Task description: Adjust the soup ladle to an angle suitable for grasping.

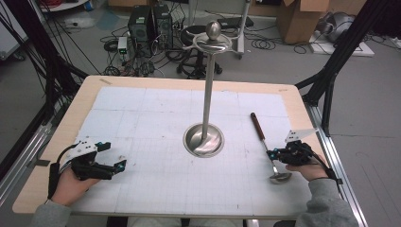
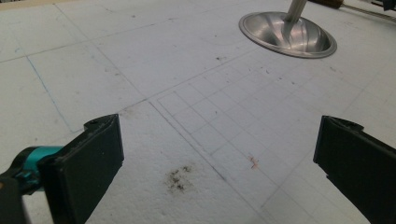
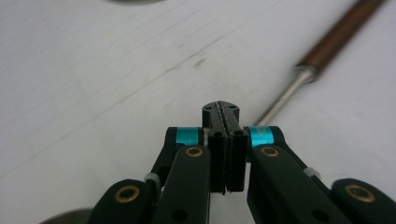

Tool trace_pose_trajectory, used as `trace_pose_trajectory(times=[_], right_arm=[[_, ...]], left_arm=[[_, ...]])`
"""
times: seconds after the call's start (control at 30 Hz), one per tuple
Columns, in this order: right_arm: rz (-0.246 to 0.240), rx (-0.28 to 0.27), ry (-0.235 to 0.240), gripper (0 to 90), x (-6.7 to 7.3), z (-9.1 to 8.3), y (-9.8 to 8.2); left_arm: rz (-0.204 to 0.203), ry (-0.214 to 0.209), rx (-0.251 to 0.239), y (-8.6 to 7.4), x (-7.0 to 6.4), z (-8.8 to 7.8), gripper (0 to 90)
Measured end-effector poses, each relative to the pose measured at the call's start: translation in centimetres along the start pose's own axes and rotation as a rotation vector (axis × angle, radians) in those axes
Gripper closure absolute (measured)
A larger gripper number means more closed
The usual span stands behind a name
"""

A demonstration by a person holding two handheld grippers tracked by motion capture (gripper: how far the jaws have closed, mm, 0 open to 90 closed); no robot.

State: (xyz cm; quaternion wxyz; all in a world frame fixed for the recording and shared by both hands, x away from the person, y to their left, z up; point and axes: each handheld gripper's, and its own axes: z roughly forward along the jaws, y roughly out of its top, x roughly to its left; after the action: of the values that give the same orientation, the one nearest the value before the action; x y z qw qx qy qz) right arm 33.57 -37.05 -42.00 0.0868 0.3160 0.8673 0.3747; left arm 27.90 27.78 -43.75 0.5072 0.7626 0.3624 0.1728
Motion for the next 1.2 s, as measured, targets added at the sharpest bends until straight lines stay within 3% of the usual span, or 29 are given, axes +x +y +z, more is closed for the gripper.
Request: trace_pose_trajectory(times=[0.17, 0.27, 0.33, 0.53, 0.63, 0.8, 1.2], right_arm=[[0.073, -0.024, -0.109, 90.0, -1.6, 0.5, 0.2], [0.129, -0.050, -0.137, 90.0, -2.8, 0.9, 0.2], [0.141, -0.044, -0.144, 90.0, -3.2, 1.4, 0.4], [0.105, 0.026, -0.163, 90.0, -3.0, 3.0, 1.4], [0.132, 0.033, -0.188, 90.0, -3.0, 3.1, 1.5], [0.136, 0.037, -0.151, 90.0, -3.2, 3.2, 1.3], [0.083, 0.058, -0.066, 90.0, -2.4, 3.9, 2.0]], left_arm=[[0.000, -0.003, 0.003, 0.0, -0.1, 0.1, 2.2], [-0.003, -0.001, 0.008, 0.0, 0.0, 0.1, 2.2], [-0.002, -0.002, 0.012, -0.1, 0.0, 0.2, 2.2], [-0.003, -0.004, 0.013, -0.1, 0.0, 0.2, 2.2], [-0.003, -0.005, 0.015, -0.1, 0.0, 0.2, 2.2], [-0.002, -0.005, 0.019, -0.1, 0.0, 0.3, 2.2], [-0.002, -0.005, 0.018, -0.1, 0.0, 0.2, 2.2]])
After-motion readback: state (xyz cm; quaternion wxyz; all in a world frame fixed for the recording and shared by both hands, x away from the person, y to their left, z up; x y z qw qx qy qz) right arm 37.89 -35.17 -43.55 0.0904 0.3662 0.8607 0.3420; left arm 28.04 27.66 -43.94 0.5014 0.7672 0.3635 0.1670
